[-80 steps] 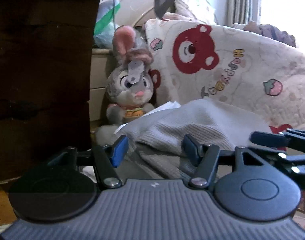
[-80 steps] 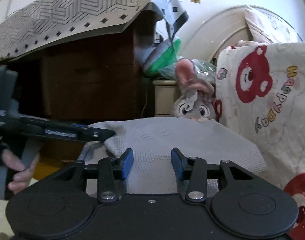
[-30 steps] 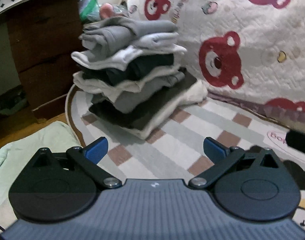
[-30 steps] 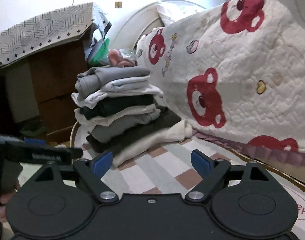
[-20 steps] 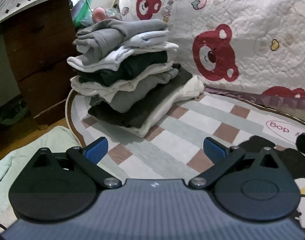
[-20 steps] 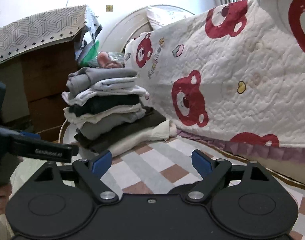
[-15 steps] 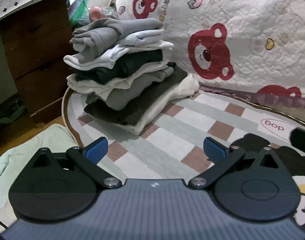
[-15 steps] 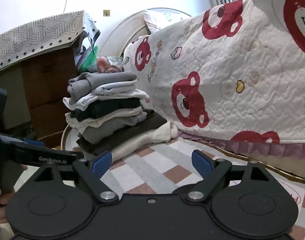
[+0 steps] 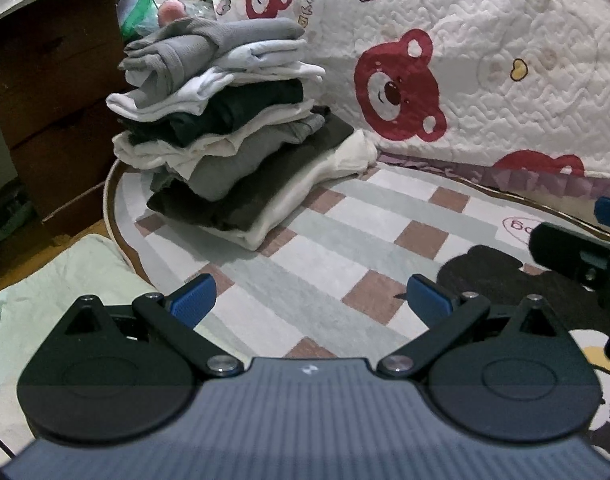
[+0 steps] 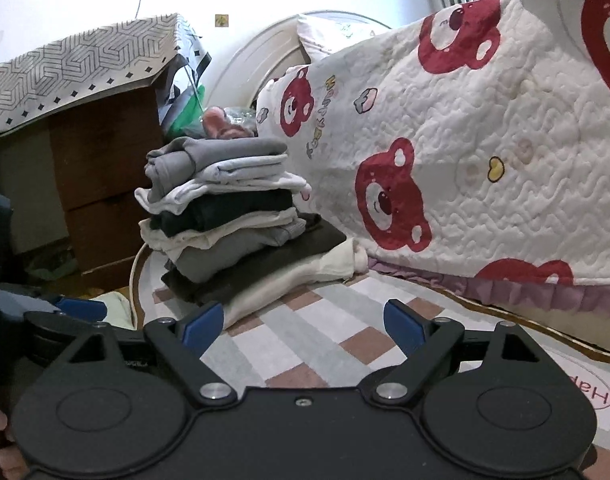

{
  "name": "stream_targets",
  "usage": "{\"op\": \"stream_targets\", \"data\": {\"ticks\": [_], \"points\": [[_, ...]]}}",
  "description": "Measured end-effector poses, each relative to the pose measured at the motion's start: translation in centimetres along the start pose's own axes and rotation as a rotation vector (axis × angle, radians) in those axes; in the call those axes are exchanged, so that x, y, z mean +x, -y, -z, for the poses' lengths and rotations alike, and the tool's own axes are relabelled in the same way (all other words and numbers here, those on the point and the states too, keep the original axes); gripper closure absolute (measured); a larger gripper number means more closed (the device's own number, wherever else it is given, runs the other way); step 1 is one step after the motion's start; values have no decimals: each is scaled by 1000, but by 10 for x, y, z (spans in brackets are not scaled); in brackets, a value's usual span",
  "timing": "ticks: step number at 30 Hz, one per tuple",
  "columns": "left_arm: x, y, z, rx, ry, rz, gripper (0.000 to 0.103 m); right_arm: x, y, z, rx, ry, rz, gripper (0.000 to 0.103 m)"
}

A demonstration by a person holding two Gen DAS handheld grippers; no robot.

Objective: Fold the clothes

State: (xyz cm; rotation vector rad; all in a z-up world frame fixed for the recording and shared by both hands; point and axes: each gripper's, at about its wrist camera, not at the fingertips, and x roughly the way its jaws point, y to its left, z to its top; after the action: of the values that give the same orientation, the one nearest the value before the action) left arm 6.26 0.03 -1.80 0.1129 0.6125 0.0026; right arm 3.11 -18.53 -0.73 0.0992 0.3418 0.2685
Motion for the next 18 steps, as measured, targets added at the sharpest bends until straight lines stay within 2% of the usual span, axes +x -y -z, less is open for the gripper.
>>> {"op": "stream_targets", "data": {"ticks": [6,18], "points": [[4,1,2,10,-5,10,0,0,-5,1,-40,-1,-16,13],[7,3,4,19,2,6,0,6,-5,7,-30,-28,-28,13]]}}
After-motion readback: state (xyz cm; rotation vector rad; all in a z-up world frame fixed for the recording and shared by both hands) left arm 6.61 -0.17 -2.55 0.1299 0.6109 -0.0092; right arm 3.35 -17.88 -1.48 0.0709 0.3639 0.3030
